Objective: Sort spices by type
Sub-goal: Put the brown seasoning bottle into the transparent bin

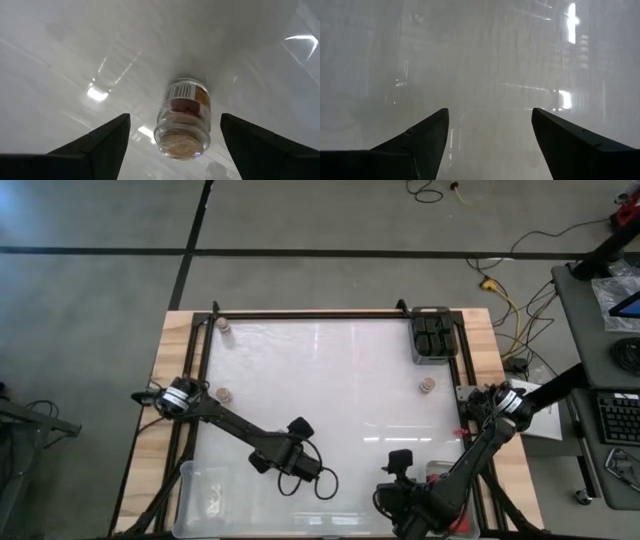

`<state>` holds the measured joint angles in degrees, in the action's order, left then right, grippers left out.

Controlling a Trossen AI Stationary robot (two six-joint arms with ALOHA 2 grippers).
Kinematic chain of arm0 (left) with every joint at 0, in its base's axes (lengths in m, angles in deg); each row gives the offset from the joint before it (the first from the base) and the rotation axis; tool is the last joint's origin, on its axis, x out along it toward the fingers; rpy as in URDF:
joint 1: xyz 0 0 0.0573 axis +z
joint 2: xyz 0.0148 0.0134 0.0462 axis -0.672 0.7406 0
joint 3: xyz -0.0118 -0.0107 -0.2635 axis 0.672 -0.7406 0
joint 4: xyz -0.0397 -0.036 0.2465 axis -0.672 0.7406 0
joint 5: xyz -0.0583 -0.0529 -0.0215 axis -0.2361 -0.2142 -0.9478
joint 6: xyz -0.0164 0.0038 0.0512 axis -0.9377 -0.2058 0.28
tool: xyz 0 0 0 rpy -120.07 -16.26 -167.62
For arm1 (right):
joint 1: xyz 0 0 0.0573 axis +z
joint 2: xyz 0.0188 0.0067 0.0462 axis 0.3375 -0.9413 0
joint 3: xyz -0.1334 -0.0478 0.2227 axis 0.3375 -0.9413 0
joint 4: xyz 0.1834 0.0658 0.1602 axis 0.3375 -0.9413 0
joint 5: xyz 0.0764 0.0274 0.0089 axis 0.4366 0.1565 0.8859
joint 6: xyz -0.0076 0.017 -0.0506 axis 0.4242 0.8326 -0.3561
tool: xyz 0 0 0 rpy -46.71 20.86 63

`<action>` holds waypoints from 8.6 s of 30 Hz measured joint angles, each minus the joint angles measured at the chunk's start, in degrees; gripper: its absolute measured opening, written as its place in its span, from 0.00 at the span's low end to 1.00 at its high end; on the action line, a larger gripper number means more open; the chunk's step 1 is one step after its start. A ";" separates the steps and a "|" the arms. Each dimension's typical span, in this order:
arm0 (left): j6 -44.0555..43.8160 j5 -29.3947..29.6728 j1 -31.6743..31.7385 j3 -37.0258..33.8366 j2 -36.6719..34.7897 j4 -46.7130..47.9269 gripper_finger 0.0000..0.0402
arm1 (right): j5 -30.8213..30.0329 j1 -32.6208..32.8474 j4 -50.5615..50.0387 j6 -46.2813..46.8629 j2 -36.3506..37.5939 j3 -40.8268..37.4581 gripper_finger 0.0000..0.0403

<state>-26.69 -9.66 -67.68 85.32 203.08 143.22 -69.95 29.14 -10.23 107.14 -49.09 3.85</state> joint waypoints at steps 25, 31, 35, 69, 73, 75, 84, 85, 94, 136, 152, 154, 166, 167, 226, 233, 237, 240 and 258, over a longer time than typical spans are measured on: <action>-11.21 -4.96 5.35 -0.28 -5.12 -2.83 0.66 | -0.06 0.00 2.58 -1.87 0.00 -0.11 0.70; -8.52 -4.98 6.75 -6.17 -8.53 -8.25 0.66 | -0.06 0.00 3.03 -1.83 0.00 -0.37 0.73; -10.90 -5.42 8.32 -9.04 -8.93 -11.67 0.67 | -0.06 0.00 3.21 -1.85 0.00 -0.59 0.75; -10.86 -11.34 11.88 -13.20 -8.80 -16.18 0.63 | -0.02 -0.13 6.86 -2.42 0.00 -2.97 0.72; -10.91 -11.95 11.88 -13.22 -8.80 -16.34 0.61 | -0.02 -0.13 6.95 -2.42 0.00 -2.97 0.73; -10.91 -12.24 11.88 -13.25 -8.80 -16.30 0.59 | -0.02 -0.13 6.95 -2.44 0.00 -2.97 0.73; -10.47 -12.33 11.97 -13.54 -8.80 -16.38 0.46 | -0.02 -0.13 7.05 -2.46 0.00 -2.97 0.68; -10.99 -12.37 11.97 -13.40 -8.80 -16.40 0.44 | -0.02 -0.13 7.06 -2.46 0.00 -2.97 0.68; -22.27 -17.74 9.39 -6.64 -8.80 -10.60 0.42 | 0.00 -0.13 7.01 -2.54 0.00 -2.97 0.68; -91.22 -16.33 -33.33 -1.11 -16.83 13.17 0.42 | 0.07 -3.14 10.30 -22.90 0.00 -2.97 0.63; -91.40 -21.30 -33.28 -25.57 -24.71 -13.92 0.42 | 0.07 -3.15 10.83 -21.97 0.00 -2.97 0.69; -90.48 -20.87 -33.25 -25.70 -24.28 -13.82 0.42 | 0.07 -3.23 11.73 -22.16 0.00 -2.97 0.70; -89.13 -17.70 -33.25 -27.24 -24.03 -15.90 0.42 | 0.09 -3.43 13.36 -21.99 0.00 -2.97 0.66; -89.13 -17.14 -33.25 -27.37 -23.99 -15.98 0.42 | 0.09 -3.43 13.35 -22.00 0.00 -2.97 0.66; -96.67 -14.27 -33.19 -28.28 -23.94 -16.95 0.56 | 0.48 -3.43 14.58 -22.40 0.02 -2.97 0.69; -96.67 -14.29 -33.19 -27.72 -24.01 -16.85 0.59 | 0.48 -3.43 14.60 -22.40 0.02 -2.97 0.74; -96.63 -14.27 -33.19 -26.97 -24.05 -16.64 0.59 | 0.47 -3.51 14.62 -22.40 0.02 -2.97 0.75; -96.53 -14.29 -33.19 -25.83 -24.10 -15.49 0.60 | 0.47 -3.52 14.72 -22.40 0.02 -2.97 0.76; -97.04 1.75 -33.08 -8.44 -24.21 11.09 0.59 | 0.23 -3.52 16.63 -22.95 0.02 -3.06 0.76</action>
<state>-123.73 -7.90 -100.76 76.88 178.87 154.31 -69.72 25.62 6.40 84.19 -49.07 0.79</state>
